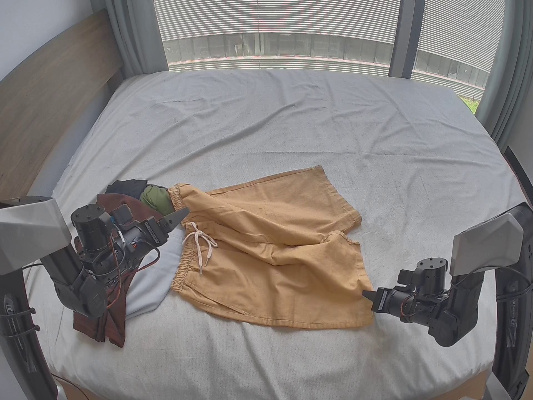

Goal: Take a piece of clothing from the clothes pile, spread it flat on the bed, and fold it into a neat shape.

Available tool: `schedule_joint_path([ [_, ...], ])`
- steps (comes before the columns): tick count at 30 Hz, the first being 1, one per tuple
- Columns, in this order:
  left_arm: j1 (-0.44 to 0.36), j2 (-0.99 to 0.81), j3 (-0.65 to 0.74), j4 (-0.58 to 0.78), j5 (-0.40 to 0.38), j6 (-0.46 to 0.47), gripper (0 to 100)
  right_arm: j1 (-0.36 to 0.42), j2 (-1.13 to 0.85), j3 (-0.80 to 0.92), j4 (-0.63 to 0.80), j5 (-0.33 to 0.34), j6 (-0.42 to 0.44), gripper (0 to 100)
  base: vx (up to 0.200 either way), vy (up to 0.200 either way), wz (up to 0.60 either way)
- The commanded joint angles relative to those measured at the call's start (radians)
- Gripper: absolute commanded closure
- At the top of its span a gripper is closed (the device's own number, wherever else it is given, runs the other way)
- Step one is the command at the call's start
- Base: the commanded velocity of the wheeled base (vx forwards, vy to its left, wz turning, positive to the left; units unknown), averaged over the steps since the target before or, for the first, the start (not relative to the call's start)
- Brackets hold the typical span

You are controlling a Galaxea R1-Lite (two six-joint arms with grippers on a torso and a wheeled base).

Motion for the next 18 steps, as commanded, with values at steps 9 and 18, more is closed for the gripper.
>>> schedule_joint_path([
  [9,-0.001,0.001,-0.002,0.0,0.0,0.0,0,-0.088,0.003,-0.137,-0.061,0.004,-0.002,0,0.0,0.0,0.0],
  [18,-0.001,0.0,-0.002,-0.002,0.0,0.0,0,-0.112,0.095,-0.404,0.056,0.05,-0.001,0,0.0,0.0,0.0],
])
